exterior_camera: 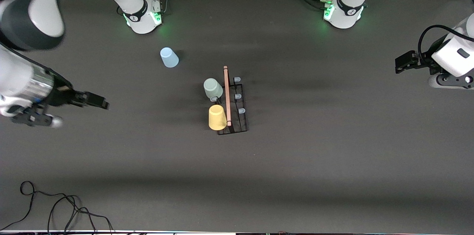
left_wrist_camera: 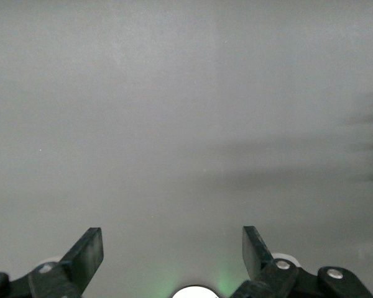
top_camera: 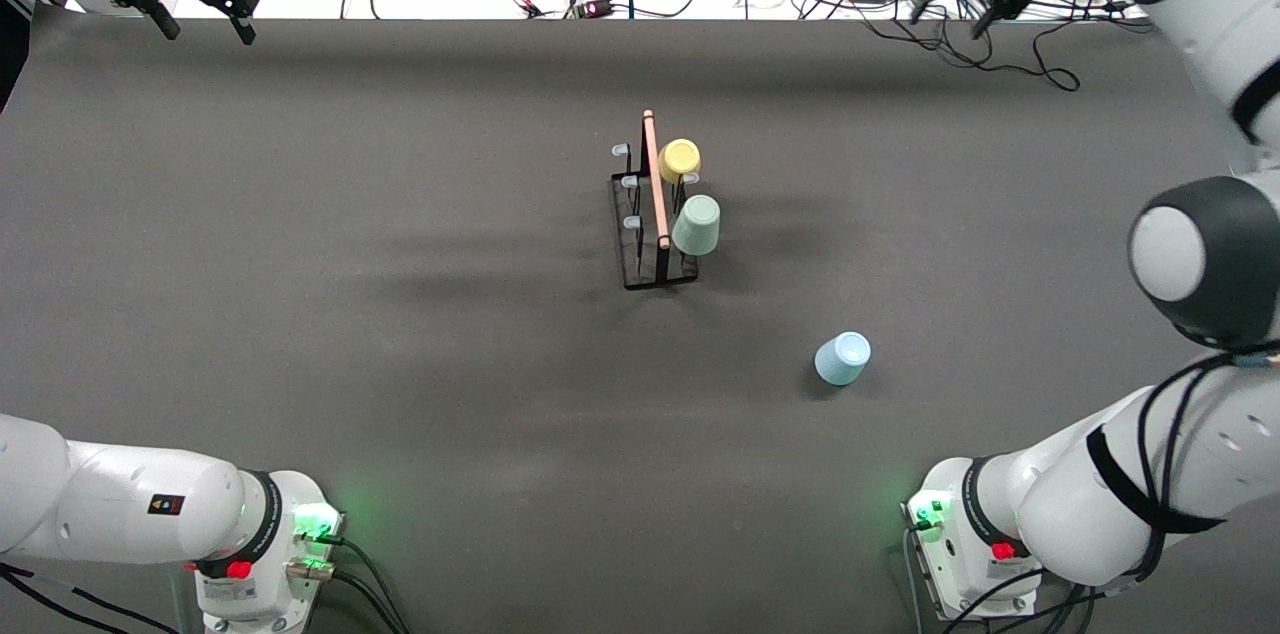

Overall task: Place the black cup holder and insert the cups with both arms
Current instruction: 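Open the right gripper and withdraw it from the rack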

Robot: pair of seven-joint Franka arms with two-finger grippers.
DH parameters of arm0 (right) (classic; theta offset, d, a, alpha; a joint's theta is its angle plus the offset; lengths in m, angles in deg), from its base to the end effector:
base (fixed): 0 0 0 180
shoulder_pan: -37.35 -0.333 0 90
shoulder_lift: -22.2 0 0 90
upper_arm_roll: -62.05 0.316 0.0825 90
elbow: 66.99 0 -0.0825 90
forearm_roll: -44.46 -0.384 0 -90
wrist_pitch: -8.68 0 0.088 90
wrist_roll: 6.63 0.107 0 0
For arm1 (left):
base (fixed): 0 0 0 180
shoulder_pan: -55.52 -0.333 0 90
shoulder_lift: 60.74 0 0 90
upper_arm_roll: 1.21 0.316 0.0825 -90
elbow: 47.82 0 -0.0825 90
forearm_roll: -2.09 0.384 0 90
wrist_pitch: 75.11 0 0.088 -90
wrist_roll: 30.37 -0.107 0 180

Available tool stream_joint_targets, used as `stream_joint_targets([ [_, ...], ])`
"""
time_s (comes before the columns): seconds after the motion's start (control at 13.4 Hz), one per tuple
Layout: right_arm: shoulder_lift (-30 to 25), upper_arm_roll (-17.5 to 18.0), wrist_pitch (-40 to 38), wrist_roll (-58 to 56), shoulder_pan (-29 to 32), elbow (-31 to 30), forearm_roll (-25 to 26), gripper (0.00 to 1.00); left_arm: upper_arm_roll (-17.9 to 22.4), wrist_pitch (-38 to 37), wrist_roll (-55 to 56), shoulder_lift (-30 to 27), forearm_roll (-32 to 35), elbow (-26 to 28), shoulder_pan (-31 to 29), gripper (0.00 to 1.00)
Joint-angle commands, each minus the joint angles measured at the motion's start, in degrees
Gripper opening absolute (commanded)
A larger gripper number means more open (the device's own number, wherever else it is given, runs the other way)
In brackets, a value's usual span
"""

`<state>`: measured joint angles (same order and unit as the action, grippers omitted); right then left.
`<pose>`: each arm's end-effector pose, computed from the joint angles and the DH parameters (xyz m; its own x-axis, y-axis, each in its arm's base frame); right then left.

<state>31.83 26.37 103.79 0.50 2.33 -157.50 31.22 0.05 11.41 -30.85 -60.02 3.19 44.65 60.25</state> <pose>0.5992 0.0409 0.5481 0.9855 -0.1536 -0.0725 -0.1616 -0.9792 -0.1225 0.5486 -0.0312 0.5925 0.9909 -0.0673 -0.1163 -0.0699 -0.9974 -0.0185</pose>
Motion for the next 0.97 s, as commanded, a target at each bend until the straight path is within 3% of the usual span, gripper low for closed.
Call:
stream_joint_targets([
  [0.0,-3.13,-0.53,-1.5,-0.27,-1.46,-1.6,2.7,1.0,0.33,-0.73,-0.22,-0.28,0.83,-0.36,0.81,1.0],
  [0.15,-5.14,-0.45,-1.68,-0.18,-1.02,-1.95,2.88,1.0,0.33,-0.73,-0.31,-0.28,0.83,-0.36,0.72,1.0],
  [0.3,-8.83,1.91,-2.9,6.45,2.04,-3.79,3.31,1.0,0.33,-0.73,-0.22,-0.28,0.83,-0.36,0.81,1.0],
  [0.52,-12.18,17.43,-2.65,7.29,15.11,-6.0,9.72,1.0,0.33,-0.73,-0.31,-0.28,0.83,-0.36,0.72,1.0],
  [0.67,-12.8,27.97,-2.82,7.29,25.47,-6.17,9.82,1.0,0.33,-0.82,-0.22,-0.28,0.83,-0.36,0.72,1.0],
  [0.89,-12.98,48.79,-4.31,6.76,46.55,-6.09,9.38,1.0,0.33,-0.73,-0.31,-0.28,0.83,-0.36,0.72,1.0],
])
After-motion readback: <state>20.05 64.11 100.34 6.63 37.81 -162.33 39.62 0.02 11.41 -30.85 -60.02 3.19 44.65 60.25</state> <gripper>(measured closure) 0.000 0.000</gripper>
